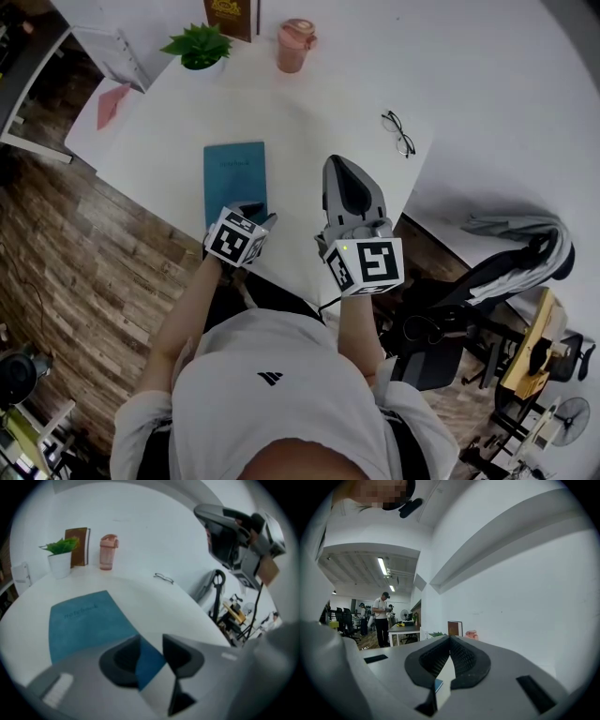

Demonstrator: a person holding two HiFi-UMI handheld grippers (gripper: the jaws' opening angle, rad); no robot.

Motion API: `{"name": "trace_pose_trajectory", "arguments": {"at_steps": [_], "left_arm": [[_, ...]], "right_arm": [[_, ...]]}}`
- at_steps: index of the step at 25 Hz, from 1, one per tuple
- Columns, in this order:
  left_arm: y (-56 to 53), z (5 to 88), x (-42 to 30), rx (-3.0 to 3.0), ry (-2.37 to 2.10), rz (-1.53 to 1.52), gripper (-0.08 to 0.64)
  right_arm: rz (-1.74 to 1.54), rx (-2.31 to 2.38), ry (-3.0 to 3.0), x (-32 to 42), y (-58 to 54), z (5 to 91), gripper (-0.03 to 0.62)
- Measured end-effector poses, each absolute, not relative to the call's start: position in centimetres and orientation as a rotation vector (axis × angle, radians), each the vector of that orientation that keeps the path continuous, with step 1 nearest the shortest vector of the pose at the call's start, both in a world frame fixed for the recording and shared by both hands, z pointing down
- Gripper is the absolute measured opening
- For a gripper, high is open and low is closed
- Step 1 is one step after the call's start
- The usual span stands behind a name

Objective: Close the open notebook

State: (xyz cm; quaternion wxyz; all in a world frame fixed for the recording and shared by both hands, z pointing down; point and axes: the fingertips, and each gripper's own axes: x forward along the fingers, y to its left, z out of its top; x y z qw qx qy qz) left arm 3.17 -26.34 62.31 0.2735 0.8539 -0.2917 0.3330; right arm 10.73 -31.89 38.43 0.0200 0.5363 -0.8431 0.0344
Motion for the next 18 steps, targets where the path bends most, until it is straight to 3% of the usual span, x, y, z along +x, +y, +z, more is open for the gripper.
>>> {"name": "trace_pose_trajectory", "arguments": {"at_steps": [5,18], "left_arm": [[-25.5,62.3,3.1,2.276,-0.780,0.868,0.145],[-24.6,61.9,3.1,2.329,-0.845,0.874,0.011]], "right_arm": [[0.106,1.654,-2.622,10.5,-32.1,38.4,-0.002],[0.095,1.636,-2.647,9.5,-32.0,38.0,-0.002]]}}
